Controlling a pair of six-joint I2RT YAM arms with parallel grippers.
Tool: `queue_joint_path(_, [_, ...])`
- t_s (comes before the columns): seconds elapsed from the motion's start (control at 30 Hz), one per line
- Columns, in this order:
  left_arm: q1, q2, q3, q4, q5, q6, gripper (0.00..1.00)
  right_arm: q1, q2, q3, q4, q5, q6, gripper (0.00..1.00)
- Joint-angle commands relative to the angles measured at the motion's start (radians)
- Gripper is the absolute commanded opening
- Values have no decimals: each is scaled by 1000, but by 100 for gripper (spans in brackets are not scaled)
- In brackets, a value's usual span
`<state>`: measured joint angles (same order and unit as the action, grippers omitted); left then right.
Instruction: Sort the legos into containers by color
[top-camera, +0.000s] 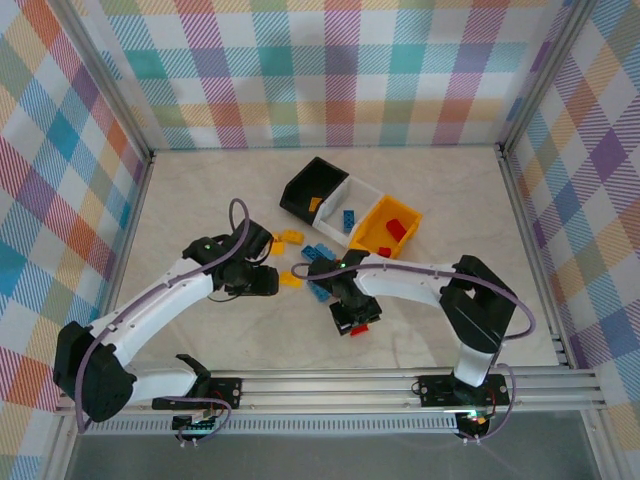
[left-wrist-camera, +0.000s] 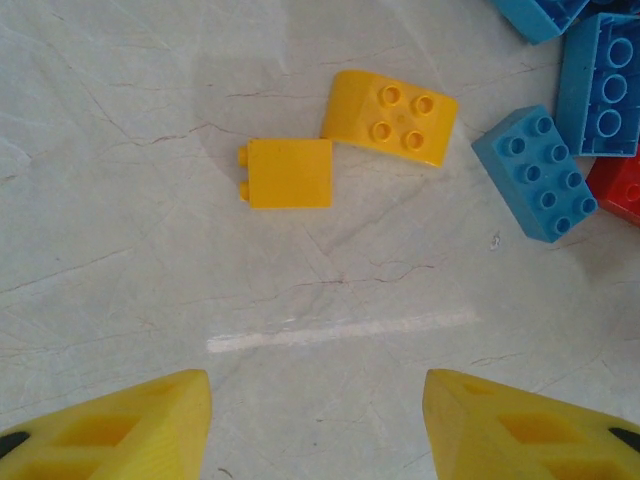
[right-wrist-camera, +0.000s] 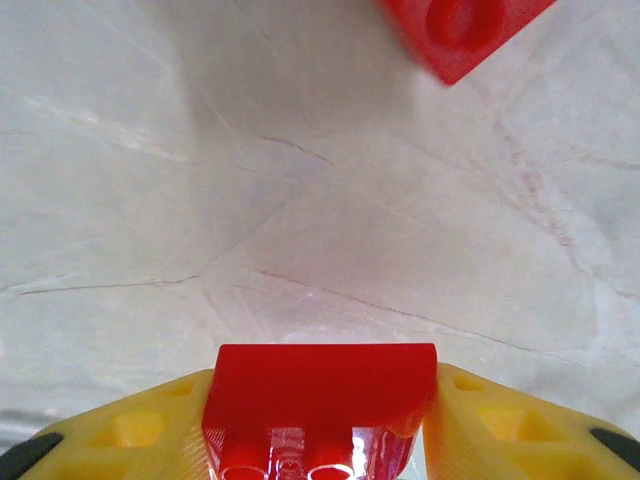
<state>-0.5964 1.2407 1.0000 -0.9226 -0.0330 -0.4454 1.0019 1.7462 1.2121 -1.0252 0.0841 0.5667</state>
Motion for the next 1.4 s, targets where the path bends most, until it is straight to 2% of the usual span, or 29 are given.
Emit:
queue_joint_path(0.0, [11, 26, 23, 19, 27, 2, 59, -71, -67, 99, -98, 64, -65, 49])
queue_joint_path(0.13, [12, 54, 30, 25, 45, 1, 58, -226, -67, 225, -131, 88, -174, 50])
queue_joint_path(0.3, [7, 80, 28, 23, 75, -1, 59, -414, 27, 376, -124, 82, -291, 50])
queue_joint_path(0.47, [5, 88, 30, 6, 81, -3, 59, -529, 166, 495, -100, 65, -351, 52])
queue_joint_path(0.7, [6, 101, 34, -18, 84, 2, 59, -567, 331, 622, -101, 58, -377, 59])
queue_joint_path(0.9, [16, 127, 35, -1, 91, -1, 60, -572, 332, 664, -120, 52, -372, 70])
queue_joint_path(1.07, [54, 197, 63, 2, 96, 24, 61, -572, 238, 633, -140, 9, -333, 71])
queue_joint_path(1.37, [107, 402, 157, 22, 84, 178, 62, -518, -94, 327, -84, -110, -194, 72])
